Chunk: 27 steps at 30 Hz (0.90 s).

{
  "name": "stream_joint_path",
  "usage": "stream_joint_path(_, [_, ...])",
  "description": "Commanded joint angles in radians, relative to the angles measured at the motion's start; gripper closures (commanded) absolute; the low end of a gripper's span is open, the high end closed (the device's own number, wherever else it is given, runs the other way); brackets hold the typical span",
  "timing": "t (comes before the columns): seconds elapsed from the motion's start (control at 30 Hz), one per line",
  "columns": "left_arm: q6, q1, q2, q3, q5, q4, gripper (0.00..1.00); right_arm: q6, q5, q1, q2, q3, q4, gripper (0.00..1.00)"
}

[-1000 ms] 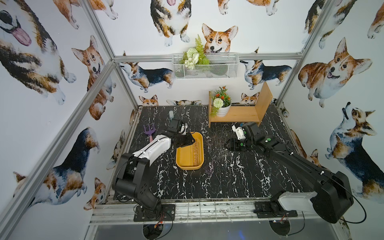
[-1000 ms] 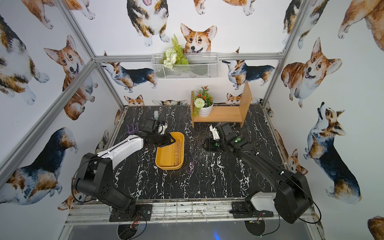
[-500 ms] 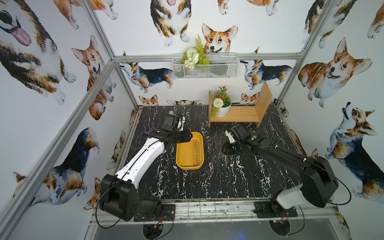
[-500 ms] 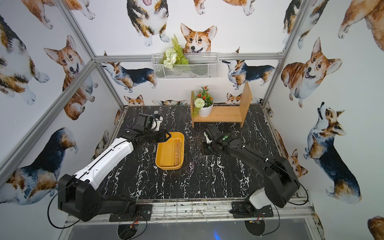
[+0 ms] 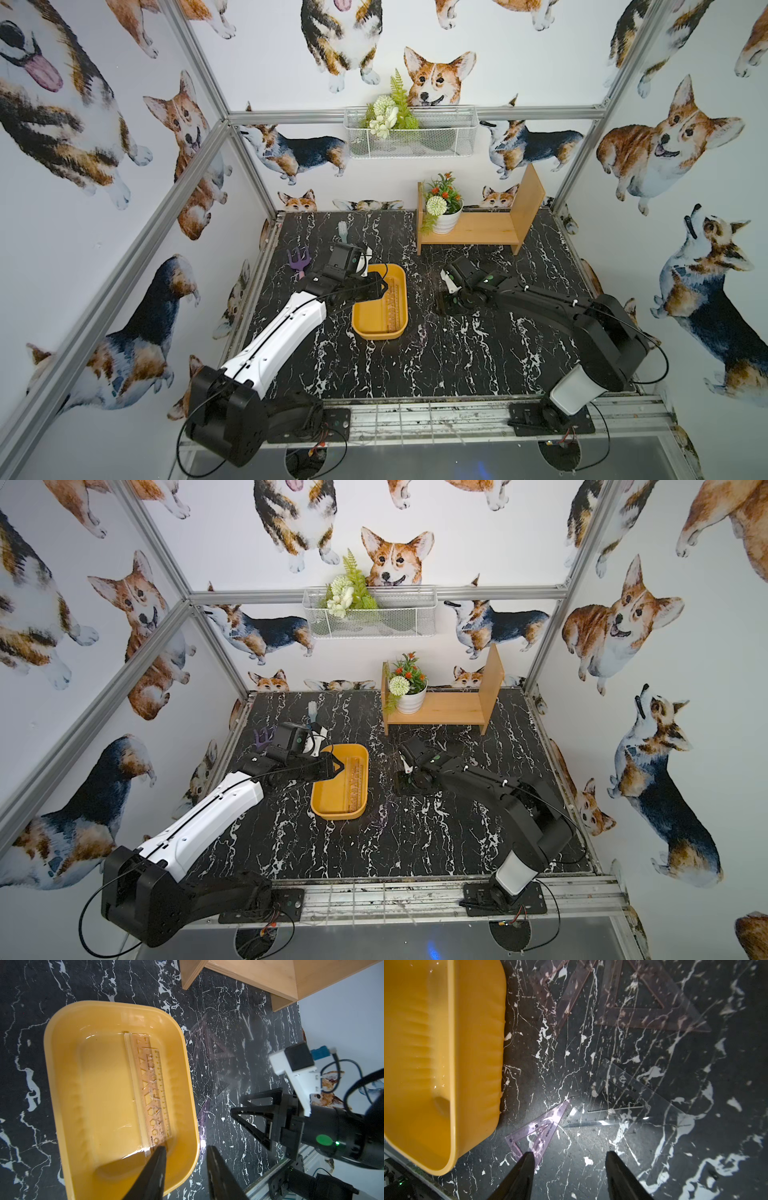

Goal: Put the scattered rulers into the storage box
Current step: Move the ruler to the center of the board.

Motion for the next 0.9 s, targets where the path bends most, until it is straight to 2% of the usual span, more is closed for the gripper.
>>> stream_joint_path(0.0, [-0.003,-0.002,-0.006,-0.003,0.013,0.02,0.62,0.023,0.017,0.004,0.032,0.011,0.049,0.43])
stream_joint_path(0.87, [-0.008,0.0,0.008,-0.029,0.035,0.044,0.62,0.039,0.049,0.015,0.18,0.081,0.079,0.4])
